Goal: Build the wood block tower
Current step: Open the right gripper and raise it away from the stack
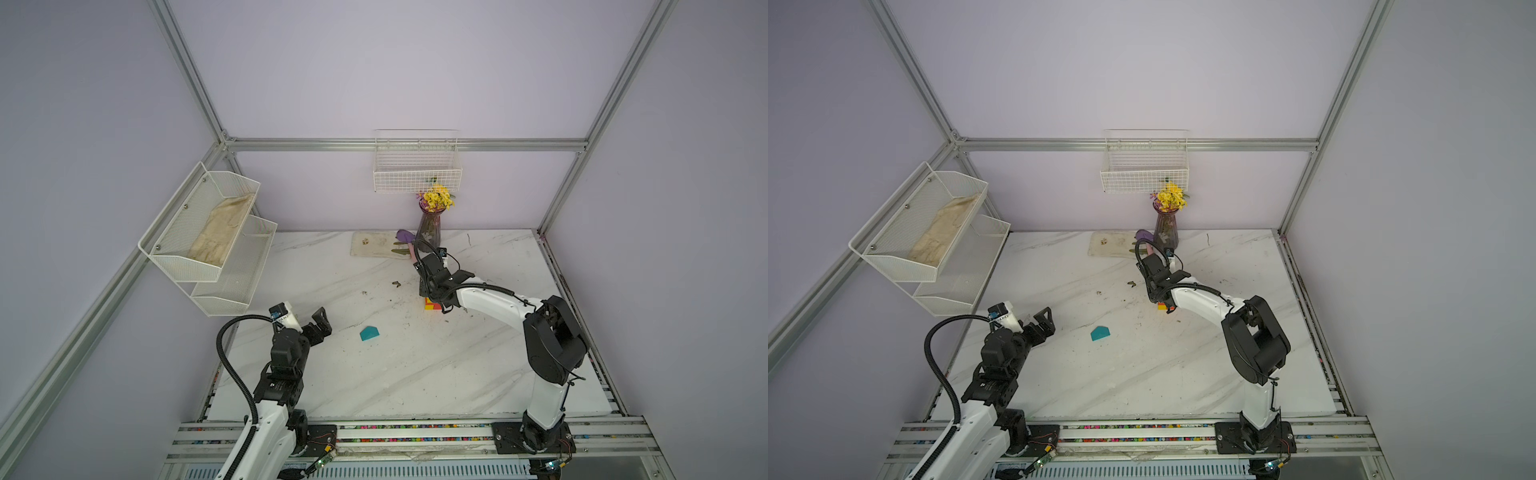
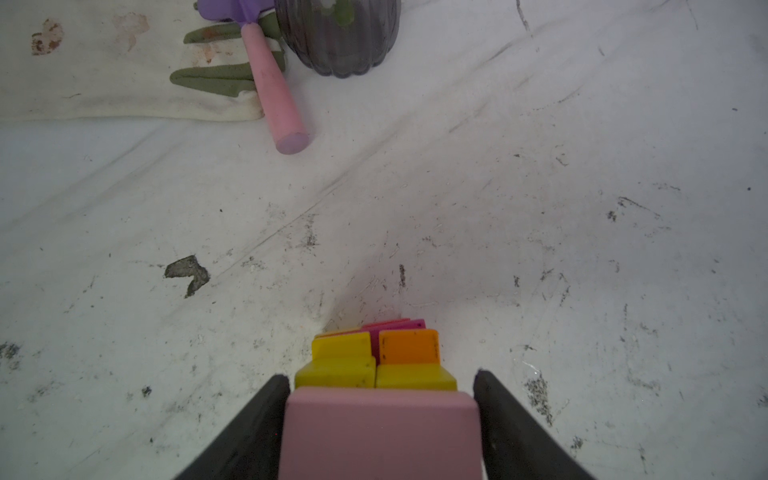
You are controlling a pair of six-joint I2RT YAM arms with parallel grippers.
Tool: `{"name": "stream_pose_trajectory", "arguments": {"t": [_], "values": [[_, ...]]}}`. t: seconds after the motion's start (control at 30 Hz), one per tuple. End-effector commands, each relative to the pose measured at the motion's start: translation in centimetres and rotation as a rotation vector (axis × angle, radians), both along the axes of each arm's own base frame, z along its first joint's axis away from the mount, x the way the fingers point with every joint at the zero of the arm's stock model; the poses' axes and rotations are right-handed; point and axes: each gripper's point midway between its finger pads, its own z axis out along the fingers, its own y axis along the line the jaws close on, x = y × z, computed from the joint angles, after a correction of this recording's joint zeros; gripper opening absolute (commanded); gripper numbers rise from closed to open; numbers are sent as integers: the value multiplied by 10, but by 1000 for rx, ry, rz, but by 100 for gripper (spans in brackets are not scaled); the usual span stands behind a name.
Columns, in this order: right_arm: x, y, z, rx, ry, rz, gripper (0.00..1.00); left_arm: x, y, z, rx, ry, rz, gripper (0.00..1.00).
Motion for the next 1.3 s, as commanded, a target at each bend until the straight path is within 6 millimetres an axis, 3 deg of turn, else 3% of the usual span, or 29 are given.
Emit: {"name": "stream_pose_trajectory", "arguments": {"t": [0.0, 0.1, 0.3, 0.53, 0.7, 0.8, 0.9, 1.07, 1.27], "values": [[6, -3, 17, 28, -35, -23, 75, -2, 1, -10, 1, 2, 1, 100], [3, -5, 31, 42, -54, -23, 77, -2, 1, -10, 2, 1, 1, 100], [-17, -5, 83, 87, -148, 34, 81, -3, 2, -10, 2, 1, 2, 100], [-79, 3, 161, 203, -352, 156, 87, -3, -2, -7, 1, -16, -19, 100], [-113, -2, 184, 384, -477, 278, 87, -1, -15, -3, 8, -47, -96, 97], [-121, -35, 190, 384, -572, 187, 94, 3, -26, -3, 15, -42, -161, 93], [-121, -65, 192, 346, -627, 80, 95, 11, -38, -6, 39, -12, -210, 90], [-99, -105, 172, 310, -645, -62, 97, 24, -76, -12, 117, 51, -360, 88], [-77, -159, 146, 321, -695, -228, 97, 16, -134, -19, 230, 101, -535, 90]]}}
